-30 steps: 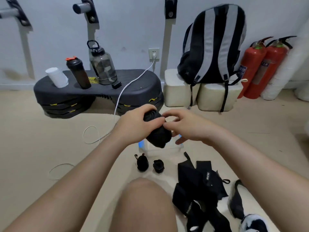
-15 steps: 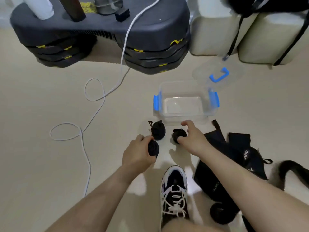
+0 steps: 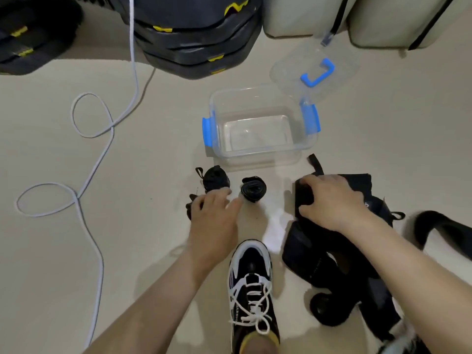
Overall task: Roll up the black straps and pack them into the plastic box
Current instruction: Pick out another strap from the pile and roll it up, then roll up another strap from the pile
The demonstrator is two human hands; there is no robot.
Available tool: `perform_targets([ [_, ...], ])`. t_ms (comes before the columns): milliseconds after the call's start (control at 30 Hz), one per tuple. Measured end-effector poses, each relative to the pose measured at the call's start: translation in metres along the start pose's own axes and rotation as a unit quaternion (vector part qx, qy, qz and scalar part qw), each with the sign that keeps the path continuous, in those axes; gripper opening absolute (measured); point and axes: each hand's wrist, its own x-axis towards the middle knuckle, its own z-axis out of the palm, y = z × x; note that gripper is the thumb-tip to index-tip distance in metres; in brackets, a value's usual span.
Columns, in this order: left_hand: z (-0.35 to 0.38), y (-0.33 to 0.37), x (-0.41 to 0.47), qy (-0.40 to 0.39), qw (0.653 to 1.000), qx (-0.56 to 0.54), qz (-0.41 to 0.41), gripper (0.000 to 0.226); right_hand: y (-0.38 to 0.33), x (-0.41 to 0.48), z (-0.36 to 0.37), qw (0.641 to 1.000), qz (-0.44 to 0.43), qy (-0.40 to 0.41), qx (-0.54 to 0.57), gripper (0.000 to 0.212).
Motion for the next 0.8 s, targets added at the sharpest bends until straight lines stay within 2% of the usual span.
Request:
perform_targets([
  [33, -0.005, 0.015, 0.003, -0.030, 0.998, -0.049, 0.039, 0.045, 0.016, -0.002, -0.009, 0.998, 0.046, -0.033, -0.035, 0.069],
  [100, -0.013, 0.047, 0.015, -0.184, 0.972, -0.123, 0.079, 0.047, 0.056, -0.003, -0.013, 0.986, 0.127, -0.101, -0.047, 0.098],
  [167, -0.003, 0.075, 0.022, -0.338, 0.925, -0.152, 0.087, 0.058, 0.089, -0.004, -0.009, 0.971, 0.173, -0.165, 0.026, 0.127],
  [233, 0.014, 0.098, 0.025, -0.405, 0.886, -0.213, 0.082, 0.077, 0.107, -0.013, -0.002, 0.953, 0.185, -0.221, 0.094, 0.137],
  [300, 0.031, 0.112, 0.027, -0.436, 0.868, -0.227, 0.066, 0.096, 0.115, -0.025, 0.019, 0.942, 0.181, -0.220, 0.177, 0.130],
  [367, 0.042, 0.123, 0.031, -0.436, 0.880, -0.172, 0.071, 0.101, 0.120, -0.036, 0.045, 0.936, 0.178, -0.129, 0.276, 0.108],
  [400, 0.044, 0.123, 0.032, -0.435, 0.888, -0.132, 0.074, 0.094, 0.120, -0.038, 0.057, 0.928, 0.180, -0.085, 0.316, 0.093],
  [467, 0.045, 0.121, 0.037, -0.430, 0.895, -0.071, 0.091, 0.058, 0.116, -0.043, 0.062, 0.897, 0.197, -0.044, 0.394, 0.059],
  [533, 0.038, 0.124, 0.040, -0.426, 0.898, -0.097, 0.059, 0.027, 0.121, -0.043, 0.043, 0.879, 0.195, -0.036, 0.434, 0.036],
  [633, 0.003, 0.139, 0.049, -0.401, 0.893, -0.203, 0.017, 0.019, 0.135, -0.048, -0.016, 0.887, 0.154, 0.009, 0.435, 0.021],
  [800, -0.097, 0.174, 0.073, -0.317, 0.914, -0.241, 0.082, 0.014, 0.139, -0.097, -0.140, 0.876, 0.083, 0.065, 0.470, 0.013],
])
